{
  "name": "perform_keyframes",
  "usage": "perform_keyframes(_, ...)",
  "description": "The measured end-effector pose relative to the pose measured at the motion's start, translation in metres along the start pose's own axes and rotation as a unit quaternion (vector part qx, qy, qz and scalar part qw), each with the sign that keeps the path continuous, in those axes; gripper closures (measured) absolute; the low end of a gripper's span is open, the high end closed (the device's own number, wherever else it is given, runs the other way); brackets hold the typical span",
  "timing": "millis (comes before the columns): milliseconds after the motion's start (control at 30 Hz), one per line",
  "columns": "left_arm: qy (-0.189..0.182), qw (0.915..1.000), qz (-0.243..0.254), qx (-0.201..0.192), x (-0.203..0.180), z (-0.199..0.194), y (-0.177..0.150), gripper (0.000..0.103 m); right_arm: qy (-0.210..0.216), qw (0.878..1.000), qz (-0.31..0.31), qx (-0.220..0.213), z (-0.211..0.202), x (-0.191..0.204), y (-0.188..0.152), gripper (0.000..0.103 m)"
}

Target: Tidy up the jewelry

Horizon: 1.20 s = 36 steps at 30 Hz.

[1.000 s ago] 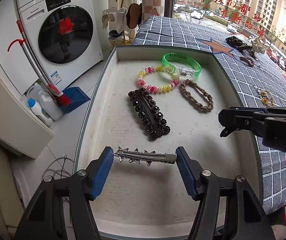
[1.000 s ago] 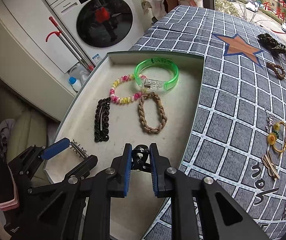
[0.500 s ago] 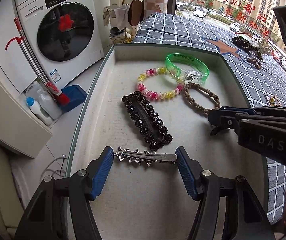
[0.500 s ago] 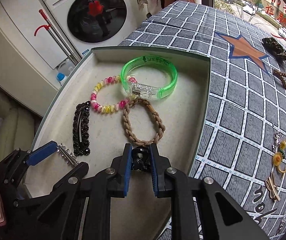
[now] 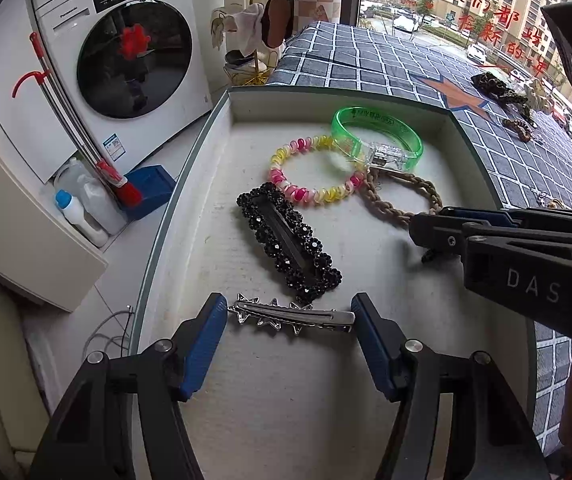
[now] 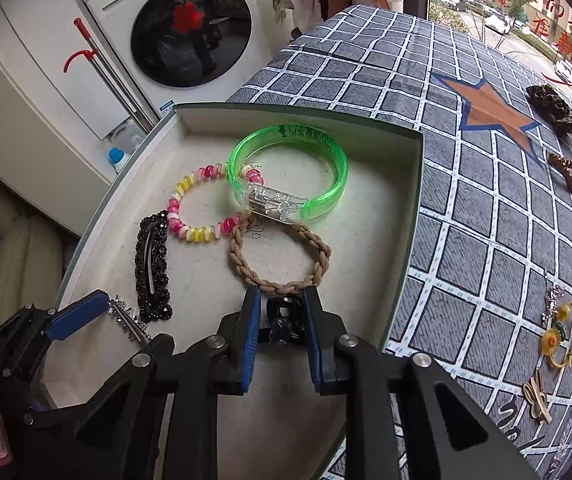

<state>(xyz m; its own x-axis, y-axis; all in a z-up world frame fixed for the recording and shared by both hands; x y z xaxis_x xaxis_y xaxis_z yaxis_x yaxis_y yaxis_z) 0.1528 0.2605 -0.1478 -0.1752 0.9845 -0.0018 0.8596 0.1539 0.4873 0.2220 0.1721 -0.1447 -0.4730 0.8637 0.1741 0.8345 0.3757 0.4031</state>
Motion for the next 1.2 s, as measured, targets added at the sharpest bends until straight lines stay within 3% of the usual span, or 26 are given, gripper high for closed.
perform_keyframes(233,0.007,1.0000,-0.001,0.004,0.001,-0.003,-0.002,0.032,0.004,1.000,-0.006,-0.003,-0.007,0.007,-0.001,0.044)
perform_keyframes(533,0.012,0.9999,-0.005,-0.001,0.001,-0.014,-0.002,0.032,0.011,0.999,0.012,-0.035,-0.042,0.000,0.000,0.023)
perform_keyframes(633,0.012,0.9999,0.000,-0.005,-0.004,-0.018,-0.001,0.028,0.011,0.999,0.017,-0.040,-0.052,-0.005,-0.004,0.023)
perform_keyframes(667,0.009,0.9999,0.000,-0.005,-0.006,-0.019,0.000,0.009,0.010,0.999,0.020,-0.040,-0.054,-0.007,-0.005,0.023)
perform_keyframes(733,0.012,0.9998,-0.002,-0.016,-0.007,-0.025,0.001,0.000,0.010,0.999,0.024,-0.040,-0.060,-0.012,-0.009,0.022)
perform_keyframes(1200,0.015,0.9993,0.006,-0.033,-0.025,-0.047,-0.005,0.000,0.007,0.997,0.062,-0.046,-0.091,-0.054,-0.049,0.017)
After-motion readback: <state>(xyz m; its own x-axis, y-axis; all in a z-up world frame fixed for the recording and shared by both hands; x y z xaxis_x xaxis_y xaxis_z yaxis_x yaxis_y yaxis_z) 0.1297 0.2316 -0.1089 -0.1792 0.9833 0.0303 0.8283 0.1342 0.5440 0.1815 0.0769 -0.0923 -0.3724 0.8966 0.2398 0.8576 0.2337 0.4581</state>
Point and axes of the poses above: each gripper's, at about its wrist camera, not at the fingertips, and z roughly the way its jaws point, x to its left, y to its top, the point moved 9 cm from there along z, roughly the way its jaws point
